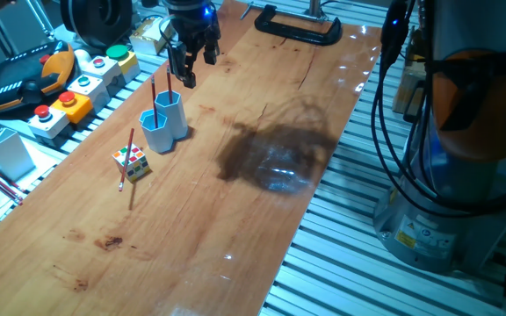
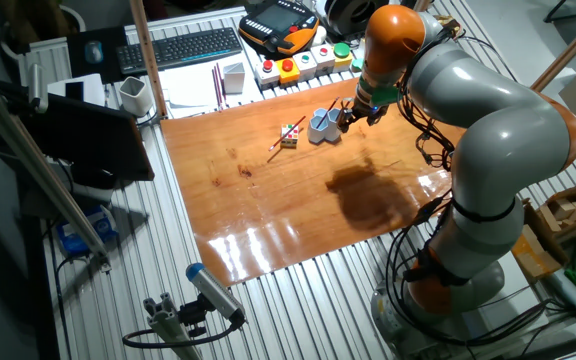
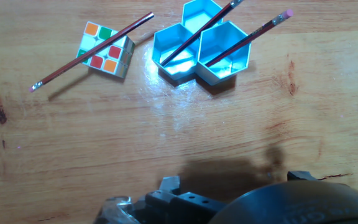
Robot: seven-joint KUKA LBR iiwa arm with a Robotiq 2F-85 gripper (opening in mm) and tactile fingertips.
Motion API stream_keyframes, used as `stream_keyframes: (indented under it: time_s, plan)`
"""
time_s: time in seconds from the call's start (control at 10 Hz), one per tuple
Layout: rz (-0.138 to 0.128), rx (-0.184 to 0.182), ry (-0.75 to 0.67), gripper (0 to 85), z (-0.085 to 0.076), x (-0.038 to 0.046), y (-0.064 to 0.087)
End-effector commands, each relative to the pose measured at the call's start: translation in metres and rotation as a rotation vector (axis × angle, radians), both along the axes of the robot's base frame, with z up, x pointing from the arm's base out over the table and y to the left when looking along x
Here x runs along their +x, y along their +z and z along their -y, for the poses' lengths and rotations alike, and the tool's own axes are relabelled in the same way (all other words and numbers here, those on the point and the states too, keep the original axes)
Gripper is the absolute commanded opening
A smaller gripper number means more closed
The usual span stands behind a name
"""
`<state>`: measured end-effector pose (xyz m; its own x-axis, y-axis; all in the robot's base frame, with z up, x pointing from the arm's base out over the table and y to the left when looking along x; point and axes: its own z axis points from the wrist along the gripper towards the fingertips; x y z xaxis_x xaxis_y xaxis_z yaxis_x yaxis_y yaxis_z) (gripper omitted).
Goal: Put the pen into the pen holder
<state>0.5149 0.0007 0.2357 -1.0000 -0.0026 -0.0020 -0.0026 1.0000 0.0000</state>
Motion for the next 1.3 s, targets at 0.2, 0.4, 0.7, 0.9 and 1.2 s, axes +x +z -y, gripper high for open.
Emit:
stream_keyframes:
  time_s: [0.2, 0.4, 0.7, 0.9, 1.2]
  plan:
    - [0.032, -0.008, -0.043, 0.7, -0.0022, -0.0003, 0.0025]
    - [0.029, -0.008, -0.046, 0.7, -0.0026, -0.0006, 0.0029]
    - [0.029, -0.008, -0.051, 0.7, -0.0024, -0.0003, 0.0025]
    - [0.029, -0.01, -0.056, 0.7, -0.003, 0.0007, 0.0013]
    - [0.019, -0.005, -0.065, 0.7, -0.0075, 0.0035, -0.0044]
